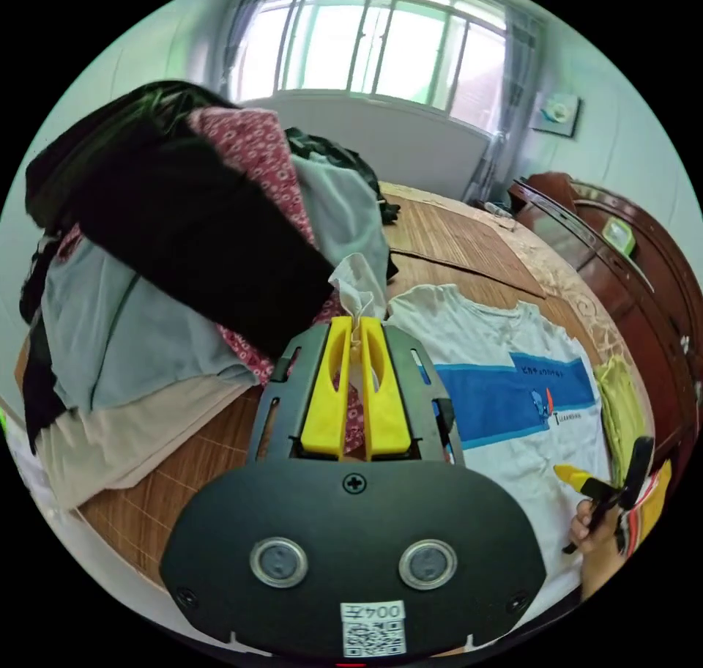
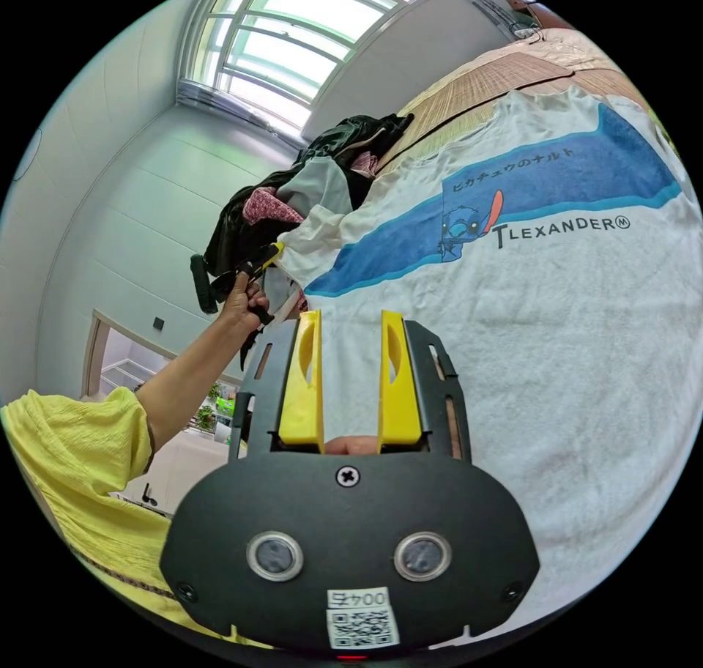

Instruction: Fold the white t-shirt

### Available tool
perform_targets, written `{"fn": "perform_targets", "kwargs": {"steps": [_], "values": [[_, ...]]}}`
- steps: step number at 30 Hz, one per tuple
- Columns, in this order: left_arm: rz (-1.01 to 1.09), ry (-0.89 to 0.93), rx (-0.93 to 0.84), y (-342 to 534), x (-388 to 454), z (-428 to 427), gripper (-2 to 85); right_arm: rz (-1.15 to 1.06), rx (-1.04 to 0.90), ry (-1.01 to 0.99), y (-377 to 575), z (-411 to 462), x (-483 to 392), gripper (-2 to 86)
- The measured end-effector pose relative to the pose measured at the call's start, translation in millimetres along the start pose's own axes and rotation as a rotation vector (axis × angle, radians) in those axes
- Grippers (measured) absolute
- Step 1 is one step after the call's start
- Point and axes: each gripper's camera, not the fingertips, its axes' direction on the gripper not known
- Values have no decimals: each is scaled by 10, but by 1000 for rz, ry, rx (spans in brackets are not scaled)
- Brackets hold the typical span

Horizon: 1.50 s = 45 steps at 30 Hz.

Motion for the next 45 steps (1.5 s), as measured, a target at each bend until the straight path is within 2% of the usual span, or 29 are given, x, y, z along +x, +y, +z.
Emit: {"fn": "perform_targets", "kwargs": {"steps": [7,12,14,22,25,27,30,33,37,39,41,45], "values": [[421,-79,23,169,1032,-106,31,18,-17,-25,31,53,-55,115],[846,-142,-18,534,1921,11,62,11,-28,-27,56,109,-142,117],[952,-195,-37,642,2153,92,81,12,-24,-18,74,135,-186,123],[1089,-286,-76,769,2499,-25,177,-49,50,21,171,188,-456,144],[970,-226,-128,763,2377,-222,173,-111,81,30,238,218,-714,154],[692,-71,-218,745,2074,-340,160,-162,135,65,321,220,-940,157],[466,36,-337,966,1720,-347,148,-235,243,167,520,225,-1375,153],[403,-2,-393,1285,1513,-335,135,-293,262,250,686,220,-1788,122],[368,-25,-517,1586,1240,-86,121,-332,159,319,909,155,-1996,101],[237,86,-500,1609,901,-50,112,-265,44,324,945,166,-1881,100],[170,106,-486,1558,703,-84,105,-161,-43,263,995,84,-1732,103],[-11,233,-258,1364,234,-374,98,-81,-59,239,1104,-82,-1707,141]]}}
